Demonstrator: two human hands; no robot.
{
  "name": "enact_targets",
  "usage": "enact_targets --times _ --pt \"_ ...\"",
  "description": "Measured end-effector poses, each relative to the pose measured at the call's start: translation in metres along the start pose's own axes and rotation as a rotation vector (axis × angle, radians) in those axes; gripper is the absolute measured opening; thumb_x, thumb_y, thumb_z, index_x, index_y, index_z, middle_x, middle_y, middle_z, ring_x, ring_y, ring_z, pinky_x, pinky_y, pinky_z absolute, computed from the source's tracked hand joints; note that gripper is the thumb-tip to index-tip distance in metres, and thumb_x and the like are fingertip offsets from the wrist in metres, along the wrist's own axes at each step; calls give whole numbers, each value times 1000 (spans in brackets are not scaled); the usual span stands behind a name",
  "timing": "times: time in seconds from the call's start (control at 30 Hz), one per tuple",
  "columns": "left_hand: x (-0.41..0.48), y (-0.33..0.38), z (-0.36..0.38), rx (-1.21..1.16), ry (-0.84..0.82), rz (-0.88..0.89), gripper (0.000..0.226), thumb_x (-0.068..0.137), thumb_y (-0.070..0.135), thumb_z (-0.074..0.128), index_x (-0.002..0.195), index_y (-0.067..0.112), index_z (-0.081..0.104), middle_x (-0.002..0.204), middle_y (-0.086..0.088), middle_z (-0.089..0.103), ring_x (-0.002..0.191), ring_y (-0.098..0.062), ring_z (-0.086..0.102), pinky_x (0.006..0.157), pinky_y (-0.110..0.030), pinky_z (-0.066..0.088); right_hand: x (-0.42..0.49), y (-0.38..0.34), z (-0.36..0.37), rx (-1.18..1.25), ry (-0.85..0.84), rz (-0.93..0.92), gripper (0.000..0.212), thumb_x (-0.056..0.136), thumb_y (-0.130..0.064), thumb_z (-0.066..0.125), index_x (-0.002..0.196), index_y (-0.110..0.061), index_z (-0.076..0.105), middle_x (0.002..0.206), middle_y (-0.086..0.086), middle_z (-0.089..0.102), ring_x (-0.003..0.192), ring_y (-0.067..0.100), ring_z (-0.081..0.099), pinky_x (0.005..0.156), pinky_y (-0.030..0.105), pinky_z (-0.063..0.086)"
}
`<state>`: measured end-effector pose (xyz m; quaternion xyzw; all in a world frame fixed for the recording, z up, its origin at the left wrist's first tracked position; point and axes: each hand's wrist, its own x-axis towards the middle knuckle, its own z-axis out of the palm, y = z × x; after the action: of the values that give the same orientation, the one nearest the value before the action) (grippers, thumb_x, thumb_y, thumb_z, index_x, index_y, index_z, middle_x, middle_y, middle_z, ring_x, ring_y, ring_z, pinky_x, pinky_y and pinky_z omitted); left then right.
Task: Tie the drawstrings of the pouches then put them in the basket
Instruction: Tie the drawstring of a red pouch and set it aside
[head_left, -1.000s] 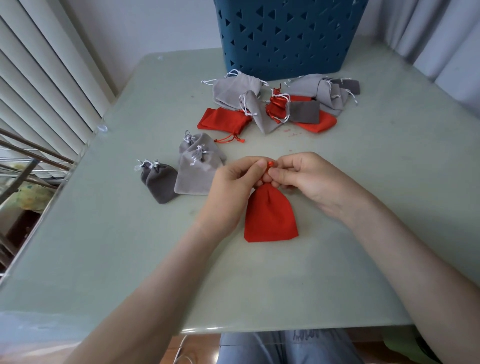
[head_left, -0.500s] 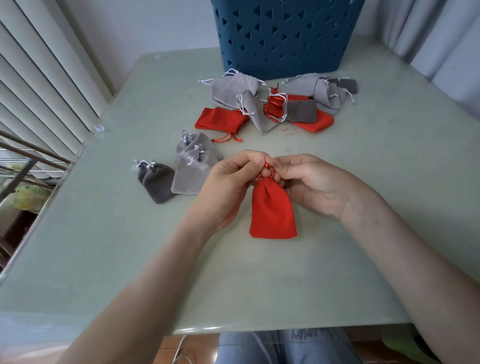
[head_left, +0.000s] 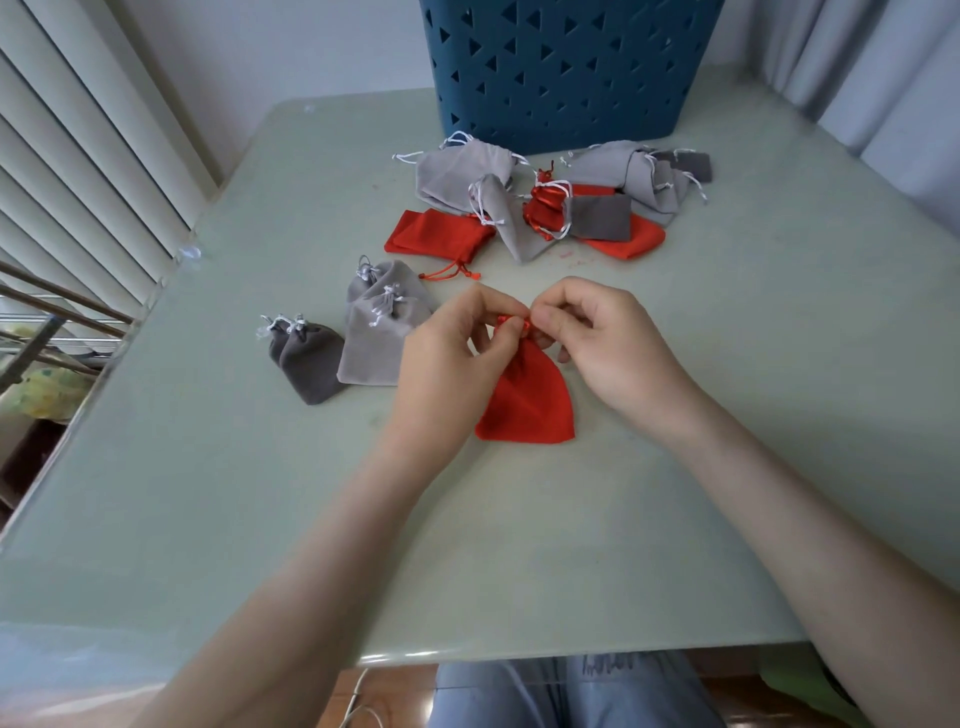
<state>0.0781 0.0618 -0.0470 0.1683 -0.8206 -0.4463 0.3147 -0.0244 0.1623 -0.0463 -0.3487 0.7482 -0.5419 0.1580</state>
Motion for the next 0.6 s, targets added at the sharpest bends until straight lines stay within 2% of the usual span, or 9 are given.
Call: enact_targets --times 0.07,0.17,0.27,0.4,0.5,0.6 --pt "1 -2 1 85 47 44 9 85 9 61 84 17 67 76 12 65 66 -2 48 67 -17 39 0 -1 2 -47 22 -16 18 92 -12 56 77 -22 60 66 -11 61 64 -2 56 65 18 42" --pt "2 -10 5 283 101 162 9 79 13 61 82 17 68 67 7 59 67 -5 44 69 -25 35 -2 -1 4 -113 21 -29 15 93 -13 56 79 -19 59 65 -11 58 62 -3 53 63 13 40" --pt "5 -15 7 355 117 213 9 75 11 62 80 15 68 62 9 50 66 -8 43 65 -23 26 -4 -1 5 -141 31 -48 15 92 -13 57 78 -18 58 65 -11 58 64 2 52 65 15 40" --pt "6 -21 8 465 119 331 4 76 7 64 79 9 64 61 -2 59 61 -16 48 63 -29 31 -5 -3 4 -160 13 -77 11 90 -13 61 79 -14 62 67 -10 62 67 5 58 68 21 45" --pt "6 -24 5 537 123 407 9 80 10 55 77 5 63 58 -7 57 61 -20 48 61 -35 32 -4 -2 4 -95 -33 -62 11 91 -13 59 82 -12 65 72 -7 65 72 9 62 71 26 48" --pt "7 -24 1 525 126 444 14 82 11 48 78 4 59 63 -8 56 65 -20 44 62 -35 33 -3 -4 4 90 -74 -22 18 96 -6 48 90 -15 62 74 -1 66 71 8 62 65 22 46"
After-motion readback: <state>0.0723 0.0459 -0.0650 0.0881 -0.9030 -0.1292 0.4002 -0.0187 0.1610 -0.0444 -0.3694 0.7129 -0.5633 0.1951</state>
